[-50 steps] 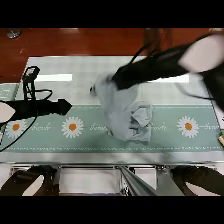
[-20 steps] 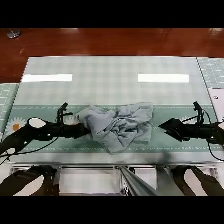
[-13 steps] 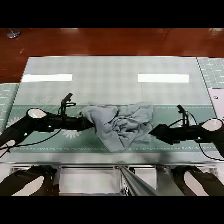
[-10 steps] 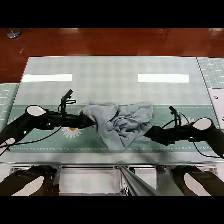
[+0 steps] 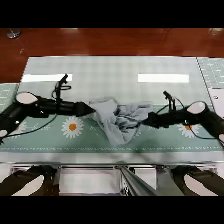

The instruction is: Fold the shirts.

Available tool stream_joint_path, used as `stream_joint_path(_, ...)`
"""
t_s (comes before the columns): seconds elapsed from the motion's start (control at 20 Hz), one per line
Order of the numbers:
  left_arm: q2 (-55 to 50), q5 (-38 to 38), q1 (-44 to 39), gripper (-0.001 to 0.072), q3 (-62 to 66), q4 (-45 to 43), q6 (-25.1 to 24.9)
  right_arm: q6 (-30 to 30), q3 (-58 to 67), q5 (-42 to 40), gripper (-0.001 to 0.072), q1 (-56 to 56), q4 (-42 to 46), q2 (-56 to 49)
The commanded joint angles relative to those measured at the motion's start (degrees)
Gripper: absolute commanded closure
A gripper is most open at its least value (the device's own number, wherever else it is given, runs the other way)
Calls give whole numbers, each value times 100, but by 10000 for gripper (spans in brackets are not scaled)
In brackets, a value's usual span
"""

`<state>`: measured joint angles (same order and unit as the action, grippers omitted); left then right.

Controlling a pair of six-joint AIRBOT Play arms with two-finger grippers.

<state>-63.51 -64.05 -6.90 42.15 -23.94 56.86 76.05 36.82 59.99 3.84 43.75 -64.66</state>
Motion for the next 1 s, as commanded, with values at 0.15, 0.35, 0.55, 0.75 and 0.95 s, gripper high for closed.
stream_joint_path(0.15,581,-374,1386,687,2887,22,684,730,4478,1069,688,-15,1668,-57)
stream_joint_path(0.35,881,-522,2393,687,5132,2,1104,879,7667,1934,688,-15,2293,-50)
stream_joint_path(0.55,1200,-1320,3097,687,6448,-302,1480,828,8594,2068,688,-15,2288,647)
stream_joint_path(0.75,1869,-2208,3029,687,6505,-1698,2046,754,8240,2149,688,-15,2393,1674)
stream_joint_path(0.95,2564,-2717,2197,687,6175,-2409,2321,835,8148,2549,687,-15,2640,2229)
